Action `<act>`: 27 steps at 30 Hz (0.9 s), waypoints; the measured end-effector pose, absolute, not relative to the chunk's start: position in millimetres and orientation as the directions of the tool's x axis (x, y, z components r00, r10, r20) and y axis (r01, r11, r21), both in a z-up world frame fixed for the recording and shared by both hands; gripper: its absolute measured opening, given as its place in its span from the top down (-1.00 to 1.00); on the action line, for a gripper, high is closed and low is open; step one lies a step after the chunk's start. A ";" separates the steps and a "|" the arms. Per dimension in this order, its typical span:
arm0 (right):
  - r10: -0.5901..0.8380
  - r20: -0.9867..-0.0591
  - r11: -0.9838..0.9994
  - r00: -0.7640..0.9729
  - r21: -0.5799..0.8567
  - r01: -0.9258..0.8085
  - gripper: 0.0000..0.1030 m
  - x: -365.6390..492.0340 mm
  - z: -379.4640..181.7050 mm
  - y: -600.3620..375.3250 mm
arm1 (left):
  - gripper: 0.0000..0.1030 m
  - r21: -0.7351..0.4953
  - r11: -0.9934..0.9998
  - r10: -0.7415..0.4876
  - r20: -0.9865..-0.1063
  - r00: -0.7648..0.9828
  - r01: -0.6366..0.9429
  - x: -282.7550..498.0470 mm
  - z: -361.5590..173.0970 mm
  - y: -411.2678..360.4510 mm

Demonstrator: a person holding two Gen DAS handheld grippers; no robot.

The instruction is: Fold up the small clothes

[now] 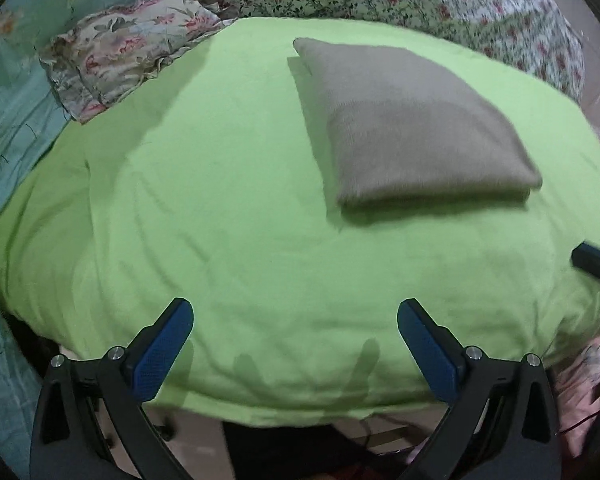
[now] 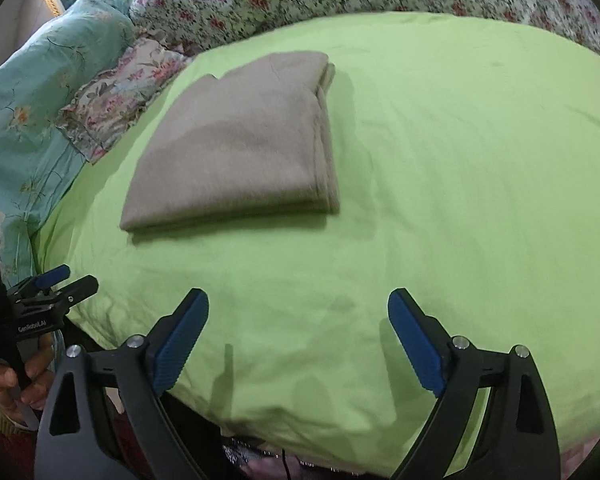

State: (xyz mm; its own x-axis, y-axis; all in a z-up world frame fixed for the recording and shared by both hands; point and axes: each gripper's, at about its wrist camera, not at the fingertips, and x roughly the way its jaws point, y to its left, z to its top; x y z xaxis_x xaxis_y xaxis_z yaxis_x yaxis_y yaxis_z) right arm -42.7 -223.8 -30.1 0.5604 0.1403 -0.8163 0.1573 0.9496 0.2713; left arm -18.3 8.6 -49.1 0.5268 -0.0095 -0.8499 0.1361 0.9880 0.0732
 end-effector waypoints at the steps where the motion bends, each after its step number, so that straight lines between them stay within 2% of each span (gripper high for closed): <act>1: 0.136 -0.815 0.951 0.563 0.268 0.157 -0.77 -45.5 -29.4 -223.6 | -0.99 0.083 0.985 -0.007 -0.858 0.514 0.151 -20.5 -51.3 7.4; 6: 0.115 -0.801 0.961 0.587 0.240 0.139 -0.79 -57.3 -20.4 -220.4 | -0.99 0.068 0.985 -0.023 -0.859 0.511 0.158 -29.3 -52.0 8.6; 12: 0.155 -0.785 0.957 0.599 0.271 0.108 -0.93 -52.5 -19.6 -214.9 | -0.99 0.061 0.986 -0.033 -0.845 0.533 0.157 -27.0 -47.5 6.4; 23: 0.195 -0.803 0.957 0.564 0.282 0.072 -0.93 -25.1 -30.1 -204.0 | -0.99 0.041 0.987 -0.054 -0.829 0.556 0.157 -10.9 -35.9 2.7; 27: 0.195 -0.798 0.961 0.570 0.272 0.053 -0.93 -13.9 -24.4 -203.1 | -0.99 0.073 0.984 -0.031 -0.825 0.564 0.160 -0.6 -33.0 -3.2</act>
